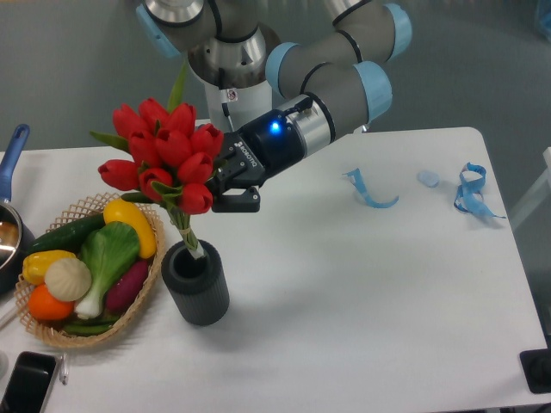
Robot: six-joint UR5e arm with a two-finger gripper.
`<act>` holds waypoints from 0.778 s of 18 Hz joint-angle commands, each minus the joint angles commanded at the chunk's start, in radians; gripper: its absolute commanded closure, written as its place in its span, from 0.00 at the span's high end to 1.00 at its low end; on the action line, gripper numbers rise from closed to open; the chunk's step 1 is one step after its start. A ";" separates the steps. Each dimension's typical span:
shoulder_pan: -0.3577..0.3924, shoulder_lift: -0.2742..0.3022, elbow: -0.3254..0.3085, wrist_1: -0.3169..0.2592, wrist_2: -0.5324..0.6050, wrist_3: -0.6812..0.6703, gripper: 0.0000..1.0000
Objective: Insert the flowers into the vase
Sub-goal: 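Lower the tulip stems down into the vase opening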
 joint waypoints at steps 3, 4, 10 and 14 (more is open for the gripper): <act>-0.003 -0.011 0.002 0.002 0.000 0.000 0.25; -0.003 -0.014 0.003 0.002 0.000 0.000 0.25; -0.020 -0.011 0.008 0.000 0.000 0.003 0.25; -0.020 -0.014 0.008 -0.003 0.006 0.003 0.25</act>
